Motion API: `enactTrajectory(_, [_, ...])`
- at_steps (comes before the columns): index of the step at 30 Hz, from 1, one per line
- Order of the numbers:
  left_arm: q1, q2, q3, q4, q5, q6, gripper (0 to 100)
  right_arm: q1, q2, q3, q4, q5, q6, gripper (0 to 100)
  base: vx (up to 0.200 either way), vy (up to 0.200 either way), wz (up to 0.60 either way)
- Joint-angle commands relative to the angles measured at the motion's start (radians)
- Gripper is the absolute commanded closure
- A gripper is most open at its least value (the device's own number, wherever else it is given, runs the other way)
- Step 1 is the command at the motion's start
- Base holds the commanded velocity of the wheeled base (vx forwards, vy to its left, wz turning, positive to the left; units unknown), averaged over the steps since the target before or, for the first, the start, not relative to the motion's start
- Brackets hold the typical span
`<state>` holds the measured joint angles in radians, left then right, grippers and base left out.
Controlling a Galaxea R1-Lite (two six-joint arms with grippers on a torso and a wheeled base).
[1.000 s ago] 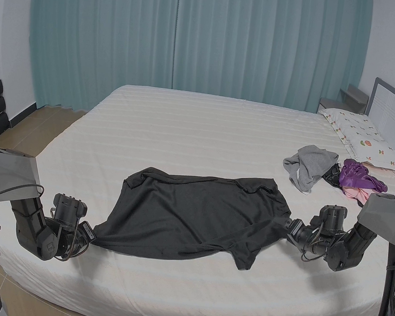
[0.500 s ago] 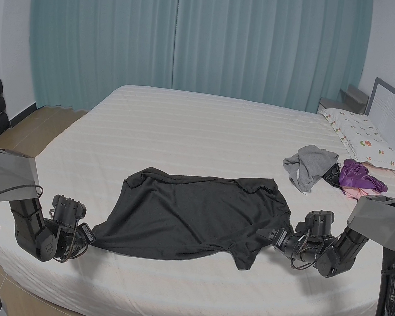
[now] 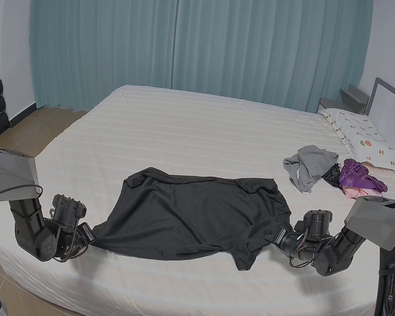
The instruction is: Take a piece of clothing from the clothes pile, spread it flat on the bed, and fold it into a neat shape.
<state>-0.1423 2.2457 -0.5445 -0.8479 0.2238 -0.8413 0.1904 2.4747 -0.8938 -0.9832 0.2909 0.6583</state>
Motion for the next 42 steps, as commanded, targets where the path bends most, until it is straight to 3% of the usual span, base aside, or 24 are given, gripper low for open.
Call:
enactTrajectory(1, [0.0,-0.029,0.012,0.001,0.002,0.002,100,-0.005,-0.089,0.088,-0.003,0.004,0.004,100,0.0,0.0,0.0])
enactTrajectory(8, [-0.003,-0.08,0.057,0.009,0.005,0.019,100,-0.008,-0.218,0.207,-0.003,0.004,0.006,100,0.0,0.0,0.0])
enactTrajectory(18, [-0.008,-0.202,0.149,0.021,0.012,0.134,100,-0.054,-0.413,0.42,0.011,0.016,0.003,100,0.0,0.0,0.0])
enactTrajectory(24, [-0.013,-0.273,0.159,0.125,0.012,0.165,100,-0.062,-0.508,0.498,0.028,0.014,-0.008,100,0.0,0.0,0.0])
enactTrajectory(30, [-0.046,-0.337,0.159,0.27,0.012,0.182,100,-0.077,-0.614,0.543,0.161,0.014,-0.097,100,0.0,0.0,0.0])
enactTrajectory(38, [-0.057,-0.33,0.175,0.308,0.012,0.206,100,-0.111,-0.625,0.553,0.256,0.013,-0.181,100,0.0,0.0,0.0])
enactTrajectory(42, [-0.059,-0.327,0.186,0.319,0.012,0.232,100,-0.143,-0.596,0.561,0.311,0.014,-0.279,100,0.0,0.0,0.0])
